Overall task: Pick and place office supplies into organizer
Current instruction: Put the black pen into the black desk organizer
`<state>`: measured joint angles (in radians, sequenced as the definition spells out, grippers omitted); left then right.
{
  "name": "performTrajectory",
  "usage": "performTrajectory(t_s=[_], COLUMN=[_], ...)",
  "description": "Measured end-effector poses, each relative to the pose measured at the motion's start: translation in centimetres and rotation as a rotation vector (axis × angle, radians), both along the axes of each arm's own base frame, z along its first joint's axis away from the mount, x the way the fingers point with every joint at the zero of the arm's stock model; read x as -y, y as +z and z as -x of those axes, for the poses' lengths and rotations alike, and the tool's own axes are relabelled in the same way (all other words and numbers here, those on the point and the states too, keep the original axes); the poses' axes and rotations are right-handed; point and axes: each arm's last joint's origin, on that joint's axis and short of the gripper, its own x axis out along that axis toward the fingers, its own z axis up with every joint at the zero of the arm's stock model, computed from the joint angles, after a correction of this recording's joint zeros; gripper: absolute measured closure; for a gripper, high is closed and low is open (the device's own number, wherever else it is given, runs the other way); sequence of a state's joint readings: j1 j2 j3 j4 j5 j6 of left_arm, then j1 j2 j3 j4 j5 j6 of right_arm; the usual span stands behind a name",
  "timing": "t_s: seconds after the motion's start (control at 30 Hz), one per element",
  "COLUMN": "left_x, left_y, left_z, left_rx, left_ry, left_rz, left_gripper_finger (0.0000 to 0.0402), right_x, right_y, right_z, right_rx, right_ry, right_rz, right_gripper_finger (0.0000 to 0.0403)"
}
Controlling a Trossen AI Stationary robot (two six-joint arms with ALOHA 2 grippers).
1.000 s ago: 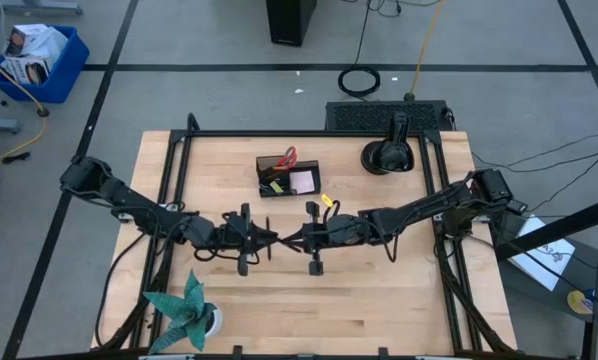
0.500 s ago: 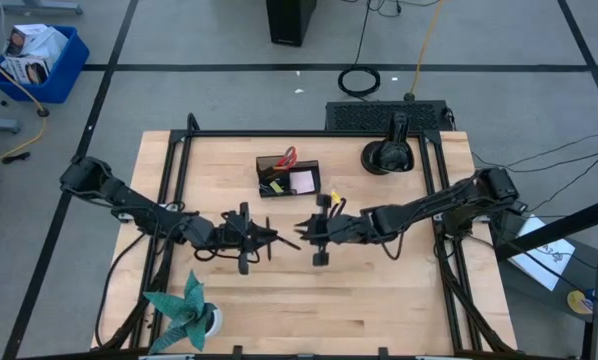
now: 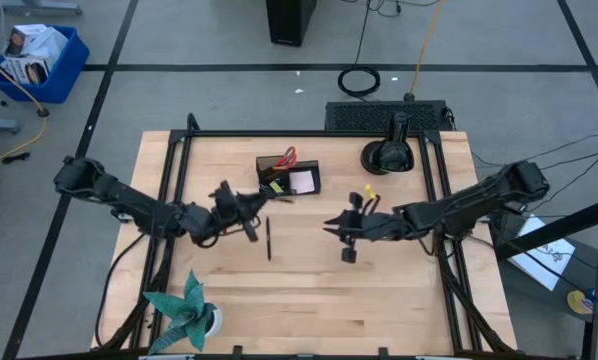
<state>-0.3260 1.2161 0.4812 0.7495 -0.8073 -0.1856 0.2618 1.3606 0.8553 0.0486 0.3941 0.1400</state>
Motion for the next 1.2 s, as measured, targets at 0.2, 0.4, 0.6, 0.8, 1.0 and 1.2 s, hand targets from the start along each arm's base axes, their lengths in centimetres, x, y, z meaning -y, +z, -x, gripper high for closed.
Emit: performTrajectory(t_s=[0.2,0.4,0.6,0.8,1.0,1.2], left_x=[-2.5,-5.6,-9.1,-11.9,-13.3,-14.0], left_y=[1.7,2.1,1.6,2.1,3.8,5.6], left_z=[0.6,1.6,2.6,2.9,2.8,2.0], left_rx=[0.081,0.049,-0.001,-0.023,-0.257,-0.289], left_ry=[0.119,0.249,0.353,0.299,0.379,0.334], left_rz=[0.028,0.047,0.114,0.202,0.28,0.26], left_gripper_finger=[0.0373,0.0367,0.0377,0.0373,0.0367,0.0368], right_x=[-0.5,-1.3,-1.5,-1.4,-1.4,-1.4], right_y=[-3.2,-4.9,-5.0,-4.8,-4.8,-4.8], right_z=[3.1,5.2,5.6,5.5,5.5,5.5], right_rx=[0.144,0.299,0.339,0.355,0.353,0.352], right_ry=[0.016,0.085,0.11,0.123,0.126,0.128], right_rz=[-0.117,-0.168,-0.147,-0.107,-0.098,-0.091], right_gripper_finger=[0.0343,0.0344,0.0344,0.0344,0.0344,0.0344])
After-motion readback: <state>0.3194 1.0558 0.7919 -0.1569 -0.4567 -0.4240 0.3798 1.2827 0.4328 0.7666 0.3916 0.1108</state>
